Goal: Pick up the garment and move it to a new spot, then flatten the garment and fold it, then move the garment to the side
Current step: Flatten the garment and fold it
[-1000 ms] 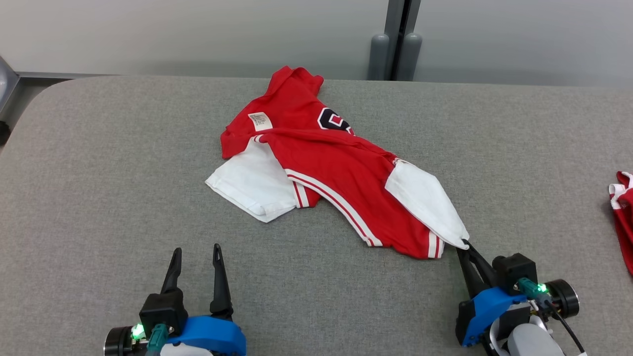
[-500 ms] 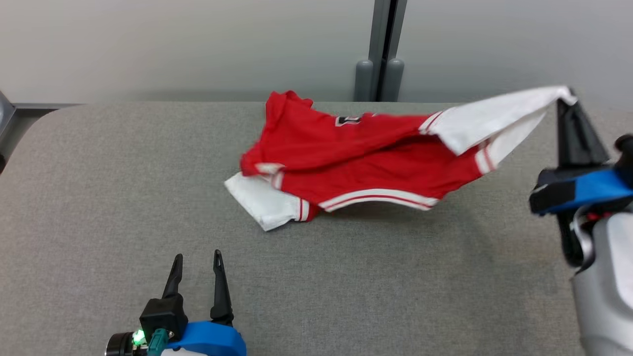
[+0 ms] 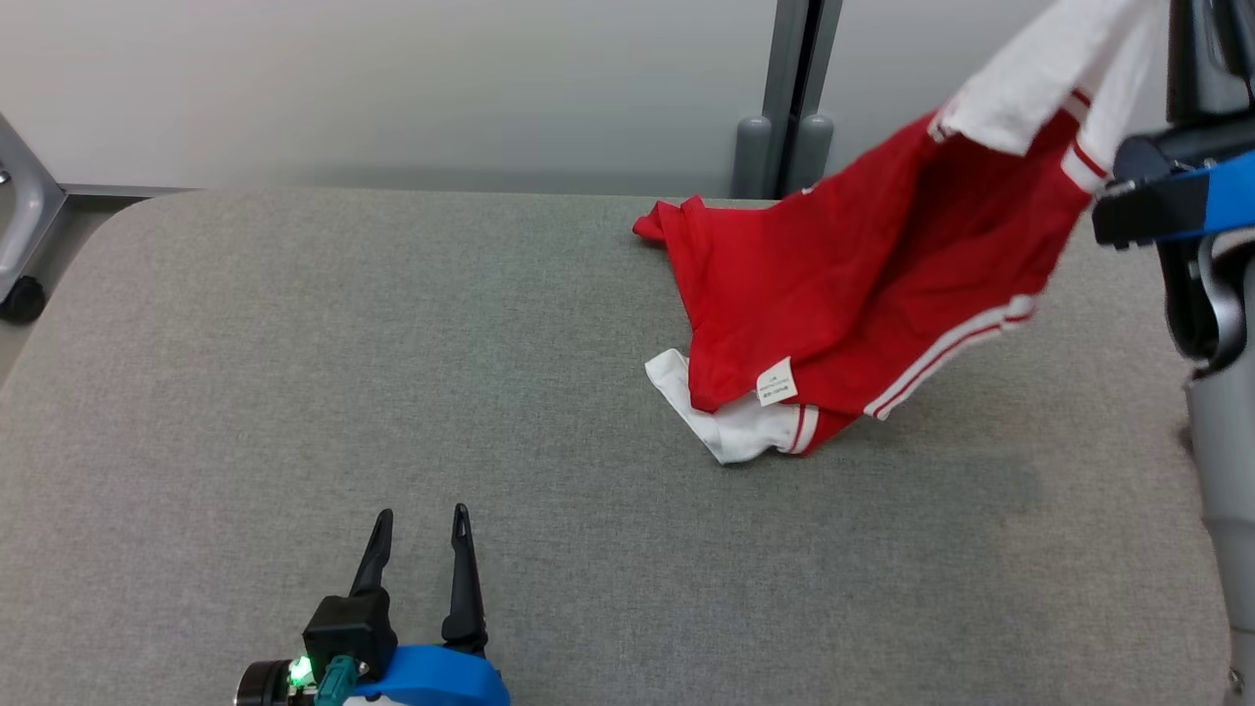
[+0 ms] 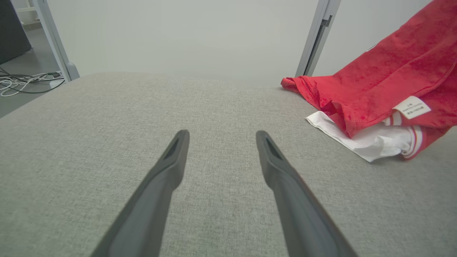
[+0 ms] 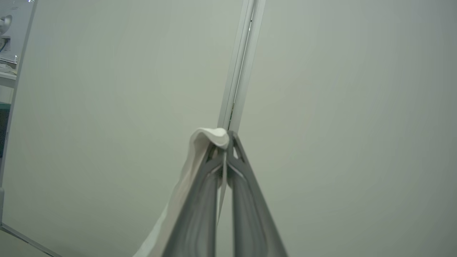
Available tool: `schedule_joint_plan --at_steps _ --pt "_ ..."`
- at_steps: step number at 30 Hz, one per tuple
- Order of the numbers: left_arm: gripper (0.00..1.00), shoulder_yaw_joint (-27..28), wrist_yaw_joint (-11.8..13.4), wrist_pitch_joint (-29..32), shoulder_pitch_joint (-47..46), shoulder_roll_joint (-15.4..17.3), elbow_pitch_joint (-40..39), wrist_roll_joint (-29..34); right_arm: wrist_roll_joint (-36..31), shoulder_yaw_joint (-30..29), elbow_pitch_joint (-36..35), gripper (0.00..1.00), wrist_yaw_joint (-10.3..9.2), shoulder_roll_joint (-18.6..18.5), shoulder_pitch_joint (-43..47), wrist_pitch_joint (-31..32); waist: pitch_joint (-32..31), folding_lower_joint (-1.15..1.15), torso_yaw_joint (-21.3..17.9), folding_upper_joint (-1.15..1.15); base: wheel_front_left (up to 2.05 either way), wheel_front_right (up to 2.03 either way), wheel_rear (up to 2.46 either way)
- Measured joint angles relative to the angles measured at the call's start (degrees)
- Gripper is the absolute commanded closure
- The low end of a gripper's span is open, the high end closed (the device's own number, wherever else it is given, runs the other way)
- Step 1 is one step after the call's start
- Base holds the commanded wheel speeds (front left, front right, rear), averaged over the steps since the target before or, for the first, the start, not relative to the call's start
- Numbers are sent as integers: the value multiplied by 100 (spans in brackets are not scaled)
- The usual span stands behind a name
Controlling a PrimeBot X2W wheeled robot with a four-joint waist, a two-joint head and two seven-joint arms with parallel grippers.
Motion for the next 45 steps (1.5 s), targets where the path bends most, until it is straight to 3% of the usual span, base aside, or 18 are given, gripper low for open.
schedule_joint_plan --at_steps 7,13,21,27,30,34,38,41,43,45 --pt "0 -98 -1 0 3 0 81 -70 278 913 -606 100 0 146 -1299 -2 -42 0 151 0 0 0 0" --pt "0 -410 -16 0 -110 -2 99 -208 34 1455 -144 100 0 -85 -2229 -3 -113 0 499 0 0 0 0" --pt "0 -643 77 0 -102 -1 121 -322 -132 1860 144 100 1 -243 -2663 -3 -36 0 1108 0 0 0 0" --pt "0 -432 74 0 29 9 182 -230 93 1924 -271 100 1 -355 -2525 -4 10 -1 945 0 0 0 0" --pt "0 -406 34 1 3 2 171 -191 302 2072 -639 100 0 -576 -2107 -7 58 0 679 -1 0 0 0" --pt "0 -443 24 0 -87 1 162 -182 577 2501 -973 100 1 -937 -873 -9 149 1 261 -1 0 0 0" --pt "0 -434 33 1 -173 1 158 -136 889 2324 -1009 100 1 -1178 630 -10 225 0 -115 -1 0 0 0" --pt "0 -370 27 0 -275 -2 180 -76 1035 1989 -834 100 0 -1213 1578 -2 281 0 -341 0 0 0 0" --pt "0 -204 15 0 -304 0 244 15 1069 1725 -668 100 0 -1059 2412 -2 335 0 -550 -1 0 0 0" --pt "0 -127 2 0 -365 -1 268 21 1147 1546 -502 100 0 -911 2700 -2 353 0 -611 -1 0 0 0"
